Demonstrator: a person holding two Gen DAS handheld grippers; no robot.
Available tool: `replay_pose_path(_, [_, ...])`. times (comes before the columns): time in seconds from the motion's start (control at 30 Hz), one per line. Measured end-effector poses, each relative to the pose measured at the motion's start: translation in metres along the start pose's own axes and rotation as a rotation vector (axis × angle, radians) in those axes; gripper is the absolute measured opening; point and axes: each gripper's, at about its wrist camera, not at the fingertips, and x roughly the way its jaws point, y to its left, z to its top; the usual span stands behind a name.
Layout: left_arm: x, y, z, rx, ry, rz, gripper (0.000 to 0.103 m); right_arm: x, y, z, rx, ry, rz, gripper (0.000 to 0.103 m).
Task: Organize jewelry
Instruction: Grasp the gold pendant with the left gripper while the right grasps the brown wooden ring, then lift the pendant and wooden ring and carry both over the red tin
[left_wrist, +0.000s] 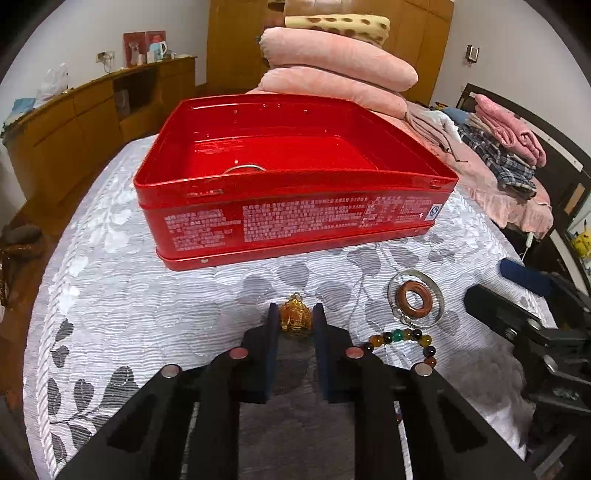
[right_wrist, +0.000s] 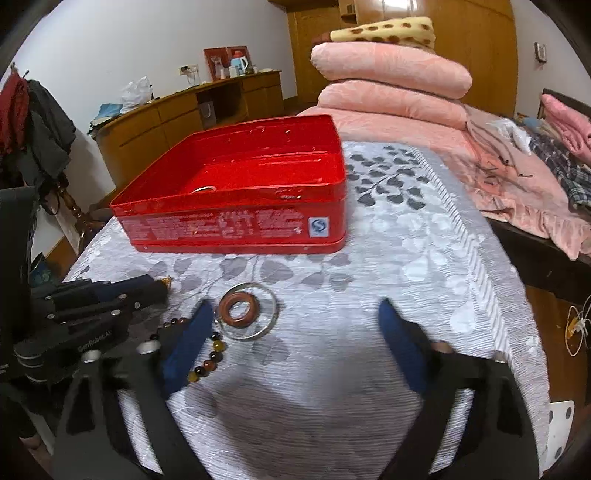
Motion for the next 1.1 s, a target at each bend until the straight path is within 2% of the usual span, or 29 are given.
replay_pose_path(0.3, [-0.022,0.024,-0.005,-0.039,-0.054,0.029,0.018,0.012,0.027,0.001,-0.047,0.044,0.048,0.074])
replay_pose_path(0.47, [-0.026,0.033,-0.008,-0.055,-0.058,0.027,0.018,0.020,0.038,0.003,-0.061,0.072,0.052,0.062])
replay_pose_path(0.53, [-0.026,0.035,-0.009,-0.059,-0.058,0.021,0.018,0.021,0.040,0.003,-0.065,0.080,0.058,0.052])
replay_pose_path(0.7, [-0.026,0.036,-0.010,-0.060,-0.058,0.004,0.018,0.026,0.035,0.002,-0.052,0.101,0.057,0.043])
replay_pose_path(0.8, [-0.025,0.037,-0.009,-0.064,-0.057,-0.003,0.018,0.029,0.037,0.003,-0.059,0.112,0.068,0.031])
replay_pose_path(1.1, [-0.024,0.041,-0.010,-0.069,-0.052,-0.016,0.018,0.038,0.038,0.002,-0.059,0.145,0.066,0.031])
